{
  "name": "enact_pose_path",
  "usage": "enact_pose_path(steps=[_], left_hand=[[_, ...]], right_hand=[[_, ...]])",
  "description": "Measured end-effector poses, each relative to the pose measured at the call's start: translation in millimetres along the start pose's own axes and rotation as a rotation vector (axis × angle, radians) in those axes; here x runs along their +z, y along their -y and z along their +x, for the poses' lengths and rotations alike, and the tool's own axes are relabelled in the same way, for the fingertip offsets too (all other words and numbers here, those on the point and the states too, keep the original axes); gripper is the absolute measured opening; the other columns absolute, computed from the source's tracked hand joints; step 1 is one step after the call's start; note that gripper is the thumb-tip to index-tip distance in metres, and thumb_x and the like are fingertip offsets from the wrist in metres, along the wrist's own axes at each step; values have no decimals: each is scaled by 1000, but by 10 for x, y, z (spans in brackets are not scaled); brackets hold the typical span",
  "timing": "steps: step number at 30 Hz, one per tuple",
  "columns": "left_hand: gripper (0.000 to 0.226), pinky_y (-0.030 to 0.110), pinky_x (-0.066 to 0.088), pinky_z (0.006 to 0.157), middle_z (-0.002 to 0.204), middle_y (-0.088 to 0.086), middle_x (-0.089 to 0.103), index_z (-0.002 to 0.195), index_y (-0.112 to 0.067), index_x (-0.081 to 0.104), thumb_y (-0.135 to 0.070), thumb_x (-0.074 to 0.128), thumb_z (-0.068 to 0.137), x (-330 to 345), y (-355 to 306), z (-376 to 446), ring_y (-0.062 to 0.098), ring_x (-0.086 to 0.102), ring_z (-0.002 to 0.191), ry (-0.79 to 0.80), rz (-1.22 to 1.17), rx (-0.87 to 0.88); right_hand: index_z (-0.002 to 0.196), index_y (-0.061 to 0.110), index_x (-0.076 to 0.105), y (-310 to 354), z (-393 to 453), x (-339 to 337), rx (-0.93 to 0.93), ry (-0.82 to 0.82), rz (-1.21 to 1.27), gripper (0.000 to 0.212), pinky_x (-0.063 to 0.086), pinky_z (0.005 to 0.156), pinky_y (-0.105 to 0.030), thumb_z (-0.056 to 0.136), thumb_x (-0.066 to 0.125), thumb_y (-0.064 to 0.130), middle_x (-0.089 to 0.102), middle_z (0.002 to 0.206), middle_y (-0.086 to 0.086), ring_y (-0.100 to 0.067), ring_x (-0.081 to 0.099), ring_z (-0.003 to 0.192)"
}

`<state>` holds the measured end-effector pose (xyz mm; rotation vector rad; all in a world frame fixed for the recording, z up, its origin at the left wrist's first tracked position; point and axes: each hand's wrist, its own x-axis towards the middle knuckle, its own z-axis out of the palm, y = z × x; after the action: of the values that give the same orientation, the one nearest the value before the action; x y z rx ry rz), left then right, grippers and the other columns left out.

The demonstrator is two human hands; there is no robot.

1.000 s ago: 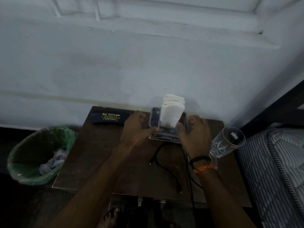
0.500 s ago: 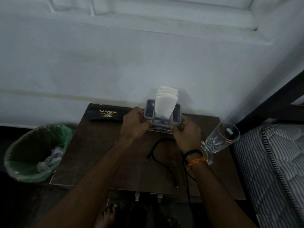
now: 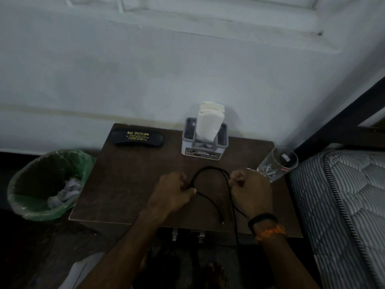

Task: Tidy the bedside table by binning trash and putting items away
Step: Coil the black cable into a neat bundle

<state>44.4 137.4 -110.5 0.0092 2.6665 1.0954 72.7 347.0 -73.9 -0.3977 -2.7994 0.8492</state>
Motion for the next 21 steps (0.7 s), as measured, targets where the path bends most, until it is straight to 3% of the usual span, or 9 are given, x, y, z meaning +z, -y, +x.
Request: enact_pose_path(steps=[4,9,13,17,20,21], left_hand=[[43,40,51,88,110,4,63,110,-17,59,-47,69,82,81,-113,28,24,58,107,35,197,55],[39,42,47,92,122,10,58,119,-15,54,-38,63,88,135,-229,156,30,56,114,32,327,58],[29,42,45,92,121,13,57,115,-13,55,-27,59,89,137,-258,158,34,57,112,19,361,56],[24,41,50,88,111,10,59,106,-11,58,-21,61,84,68,-248,218,32,59,104,22,274,34],[13,38,54,81,96,2,66,94,-15,63,-14,66,81,-15,-188,312,21,63,91,74,23,-10],[11,36,55,77,91,2,67,92,-15,63,-11,67,82,-66,-184,328,18,65,86,125,-61,-31]], right_hand=[[81,25,74,-103,-403,-76,48,149,9,10,55,76,-29,77,74,16,73,77,12,-6,68,75],[81,26,72,-145,-507,-30,51,192,-10,4,56,76,-31,77,74,24,73,77,14,-3,68,77],[80,26,71,-132,-388,-30,7,218,-75,2,53,74,-26,81,71,24,73,79,12,-6,67,78],[83,24,72,-127,-203,-7,-31,223,-61,2,52,77,-25,82,70,23,72,80,11,-5,64,79],[94,22,72,-69,-81,76,-105,210,-26,13,42,71,-8,82,71,19,71,89,9,-3,60,79],[102,22,71,-47,-43,105,-126,205,-29,20,39,71,-8,83,71,20,69,95,7,-5,60,83]])
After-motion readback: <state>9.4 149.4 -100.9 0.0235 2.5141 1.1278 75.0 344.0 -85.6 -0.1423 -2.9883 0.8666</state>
